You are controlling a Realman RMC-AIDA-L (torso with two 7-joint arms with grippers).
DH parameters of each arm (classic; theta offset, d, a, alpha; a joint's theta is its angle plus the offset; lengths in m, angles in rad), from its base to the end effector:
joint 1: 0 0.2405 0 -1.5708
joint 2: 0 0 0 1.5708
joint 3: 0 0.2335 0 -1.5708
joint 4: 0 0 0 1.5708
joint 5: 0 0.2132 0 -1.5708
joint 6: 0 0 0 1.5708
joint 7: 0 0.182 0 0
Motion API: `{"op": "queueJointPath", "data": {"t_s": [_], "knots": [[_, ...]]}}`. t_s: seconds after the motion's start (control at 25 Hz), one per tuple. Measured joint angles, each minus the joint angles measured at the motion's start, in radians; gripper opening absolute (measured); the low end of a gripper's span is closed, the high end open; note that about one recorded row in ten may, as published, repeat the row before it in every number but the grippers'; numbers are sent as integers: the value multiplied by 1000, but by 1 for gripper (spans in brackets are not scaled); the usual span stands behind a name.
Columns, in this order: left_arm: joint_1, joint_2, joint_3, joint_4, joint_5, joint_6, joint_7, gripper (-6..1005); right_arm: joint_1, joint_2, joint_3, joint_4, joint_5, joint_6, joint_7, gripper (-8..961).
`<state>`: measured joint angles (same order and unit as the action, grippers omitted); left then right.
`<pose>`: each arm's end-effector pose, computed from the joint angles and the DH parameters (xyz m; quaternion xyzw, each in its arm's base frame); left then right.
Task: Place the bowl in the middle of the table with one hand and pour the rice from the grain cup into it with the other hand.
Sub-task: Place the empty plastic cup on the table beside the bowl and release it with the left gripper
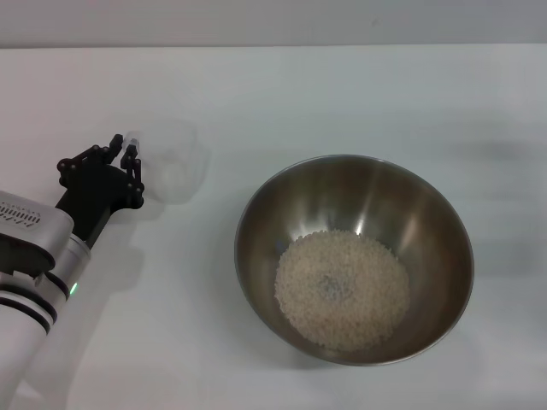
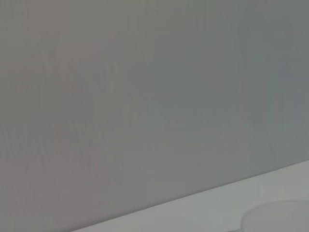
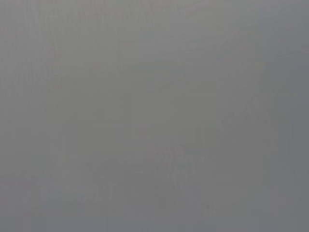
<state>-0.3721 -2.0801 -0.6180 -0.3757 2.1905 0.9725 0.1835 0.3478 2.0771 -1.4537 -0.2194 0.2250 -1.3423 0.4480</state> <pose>-0.2842 0.3406 -0.0792 -0.7831 -0.1836 -0.2064 0.5571 0.3208 0.3481 0.0823 -0.5443 0.2511 0.4514 0.6610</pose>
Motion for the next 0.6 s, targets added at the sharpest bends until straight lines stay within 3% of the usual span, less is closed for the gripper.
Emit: {"op": "queueJointPath", "data": {"t_s": [0.08,0.32,0.6], "knots": [[5,1,0,0,2,2,-5,97,0,0,0,0,-1,0,0,496],[17,2,0,1,6,16,-15,161,3,0,0,0,-4,0,0,496],[58,5,0,2,6,36,-27,166,10,-2,0,-2,-4,6,0,496]]}}
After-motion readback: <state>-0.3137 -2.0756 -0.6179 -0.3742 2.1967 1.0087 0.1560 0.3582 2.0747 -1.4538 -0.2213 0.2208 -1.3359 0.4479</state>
